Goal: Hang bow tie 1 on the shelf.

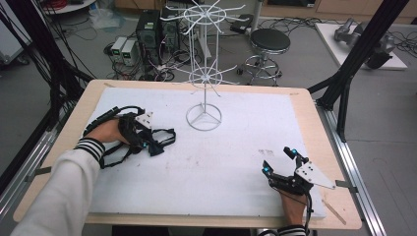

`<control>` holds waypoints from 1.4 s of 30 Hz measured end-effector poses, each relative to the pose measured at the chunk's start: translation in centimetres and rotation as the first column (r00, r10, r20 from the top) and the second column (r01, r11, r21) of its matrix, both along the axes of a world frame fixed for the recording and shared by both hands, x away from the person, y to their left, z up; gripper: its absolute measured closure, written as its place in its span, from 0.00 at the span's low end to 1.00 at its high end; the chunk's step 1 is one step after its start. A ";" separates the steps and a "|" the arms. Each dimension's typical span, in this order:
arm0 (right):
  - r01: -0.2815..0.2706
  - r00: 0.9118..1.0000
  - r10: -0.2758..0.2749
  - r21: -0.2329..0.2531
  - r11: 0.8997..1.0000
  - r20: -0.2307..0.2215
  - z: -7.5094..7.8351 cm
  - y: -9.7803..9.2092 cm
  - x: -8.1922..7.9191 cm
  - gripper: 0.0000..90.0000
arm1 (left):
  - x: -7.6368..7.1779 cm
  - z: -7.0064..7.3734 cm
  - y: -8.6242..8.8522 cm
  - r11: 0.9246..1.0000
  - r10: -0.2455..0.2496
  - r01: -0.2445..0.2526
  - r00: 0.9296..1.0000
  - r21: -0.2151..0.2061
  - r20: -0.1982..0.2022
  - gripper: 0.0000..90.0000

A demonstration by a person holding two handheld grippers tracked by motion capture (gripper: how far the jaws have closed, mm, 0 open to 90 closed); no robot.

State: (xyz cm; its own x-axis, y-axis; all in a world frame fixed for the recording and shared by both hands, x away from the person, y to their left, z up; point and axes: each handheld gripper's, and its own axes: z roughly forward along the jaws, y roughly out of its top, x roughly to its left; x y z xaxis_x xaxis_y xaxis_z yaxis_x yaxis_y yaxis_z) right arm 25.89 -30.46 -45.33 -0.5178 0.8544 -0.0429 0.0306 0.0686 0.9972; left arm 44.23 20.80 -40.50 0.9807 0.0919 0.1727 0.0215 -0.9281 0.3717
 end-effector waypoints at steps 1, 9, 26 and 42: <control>0.000 1.000 0.000 -0.001 1.000 0.001 0.0 0.0 0.0 0.12 | 0.0 0.0 0.0 1.000 0.000 0.000 1.000 0.000 0.000 0.47; 0.001 1.000 -0.001 -0.001 1.000 0.000 0.0 0.0 0.0 0.12 | 0.3 -0.1 -0.3 0.999 0.037 -0.037 0.999 0.022 -0.040 0.53; 0.001 1.000 -0.001 0.008 1.000 -0.006 0.0 0.0 0.0 0.12 | 0.4 -0.1 -1.1 0.987 0.157 -0.154 0.985 0.050 -0.076 0.86; 0.001 1.000 -0.001 0.006 1.000 -0.002 0.0 0.0 0.0 0.12 | -0.3 0.2 -0.5 0.987 0.159 -0.160 0.986 -0.024 -0.056 0.88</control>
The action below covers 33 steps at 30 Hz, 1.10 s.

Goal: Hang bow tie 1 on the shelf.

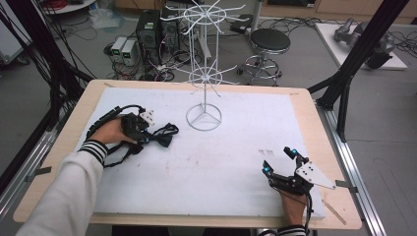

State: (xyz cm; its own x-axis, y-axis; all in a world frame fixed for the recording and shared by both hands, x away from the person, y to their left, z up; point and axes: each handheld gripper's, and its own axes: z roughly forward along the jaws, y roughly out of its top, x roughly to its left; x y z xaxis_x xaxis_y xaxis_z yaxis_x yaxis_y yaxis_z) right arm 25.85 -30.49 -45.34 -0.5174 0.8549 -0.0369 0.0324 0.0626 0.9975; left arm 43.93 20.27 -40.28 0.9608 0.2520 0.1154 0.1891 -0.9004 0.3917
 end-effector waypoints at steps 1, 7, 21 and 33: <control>0.000 1.000 0.000 0.000 1.000 0.000 0.0 0.0 0.0 0.12 | 0.0 0.1 0.1 1.000 -0.003 0.003 1.000 -0.006 0.008 0.88; 0.001 1.000 -0.001 -0.003 1.000 0.002 0.0 0.0 0.0 0.12 | -0.5 1.2 0.7 0.992 0.039 -0.033 0.998 -0.125 0.050 0.88; 0.001 1.000 -0.001 -0.007 1.000 0.009 0.0 0.0 0.0 0.12 | -1.7 4.2 2.4 0.917 0.123 -0.063 0.984 -0.393 0.130 0.88; 0.002 1.000 -0.002 -0.008 1.000 0.009 0.0 0.0 0.0 0.12 | -2.3 5.1 3.3 0.864 0.180 -0.075 0.970 -0.497 0.166 0.88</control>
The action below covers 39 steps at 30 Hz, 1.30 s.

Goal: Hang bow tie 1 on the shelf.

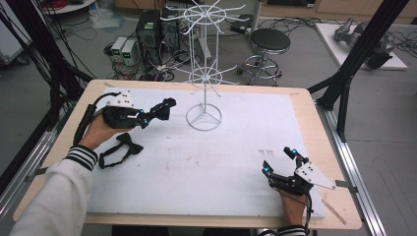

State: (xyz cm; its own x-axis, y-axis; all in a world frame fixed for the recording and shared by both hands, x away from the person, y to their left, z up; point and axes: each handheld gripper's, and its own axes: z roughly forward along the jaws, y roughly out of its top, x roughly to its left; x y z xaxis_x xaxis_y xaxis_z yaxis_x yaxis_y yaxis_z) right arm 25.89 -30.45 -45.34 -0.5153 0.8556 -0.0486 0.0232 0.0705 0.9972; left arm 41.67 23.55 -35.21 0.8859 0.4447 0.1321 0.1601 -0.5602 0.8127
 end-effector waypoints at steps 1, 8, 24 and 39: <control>0.000 1.000 0.000 0.000 1.000 0.001 0.0 0.0 0.0 0.12 | 0.0 0.1 0.1 1.000 0.003 -0.003 1.000 -0.007 0.008 0.88; 0.000 1.000 0.000 -0.001 1.000 0.000 0.0 0.0 0.0 0.12 | -0.1 0.4 0.7 0.996 0.024 -0.023 1.000 -0.086 0.017 0.88; -0.001 1.000 0.001 0.001 1.000 -0.010 0.0 0.1 -0.1 0.12 | -0.3 1.4 1.4 0.984 0.098 -0.087 0.993 -0.154 0.069 0.88; -0.002 1.000 0.002 0.000 1.000 -0.009 0.0 0.1 -0.1 0.12 | -0.3 2.9 1.2 0.960 0.132 -0.097 0.984 -0.263 0.116 0.88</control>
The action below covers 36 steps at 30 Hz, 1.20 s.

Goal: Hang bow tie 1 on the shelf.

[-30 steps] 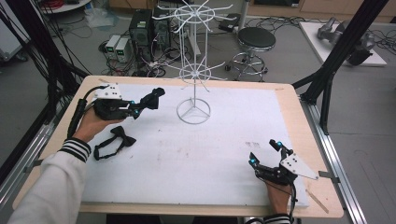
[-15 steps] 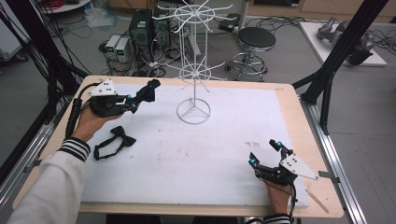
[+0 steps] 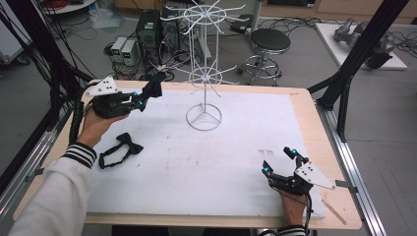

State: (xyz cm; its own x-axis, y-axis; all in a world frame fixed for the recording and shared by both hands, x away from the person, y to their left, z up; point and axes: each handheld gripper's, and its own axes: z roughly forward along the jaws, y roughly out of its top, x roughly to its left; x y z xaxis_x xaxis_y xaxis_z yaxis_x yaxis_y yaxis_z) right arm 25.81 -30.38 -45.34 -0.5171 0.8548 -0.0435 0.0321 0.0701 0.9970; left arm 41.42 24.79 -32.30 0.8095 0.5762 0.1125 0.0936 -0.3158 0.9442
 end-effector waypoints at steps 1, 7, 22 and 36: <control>0.000 1.000 0.000 0.000 1.000 0.000 0.0 0.0 0.0 0.12 | 0.0 0.0 -0.1 1.000 -0.003 0.003 1.000 -0.001 -0.001 0.88; 0.001 1.000 -0.001 -0.001 1.000 -0.001 0.0 0.0 0.0 0.12 | 0.0 0.1 -0.7 1.000 -0.014 0.014 1.000 -0.004 0.008 0.88; 0.000 1.000 0.000 -0.003 1.000 0.000 0.0 0.0 0.0 0.12 | -0.2 0.5 -2.4 0.999 -0.049 0.050 0.998 -0.017 0.040 0.88; 0.000 1.000 0.000 0.000 1.000 0.000 0.0 0.0 0.0 0.12 | 0.1 0.0 -4.1 0.998 -0.066 0.065 0.997 0.013 0.038 0.88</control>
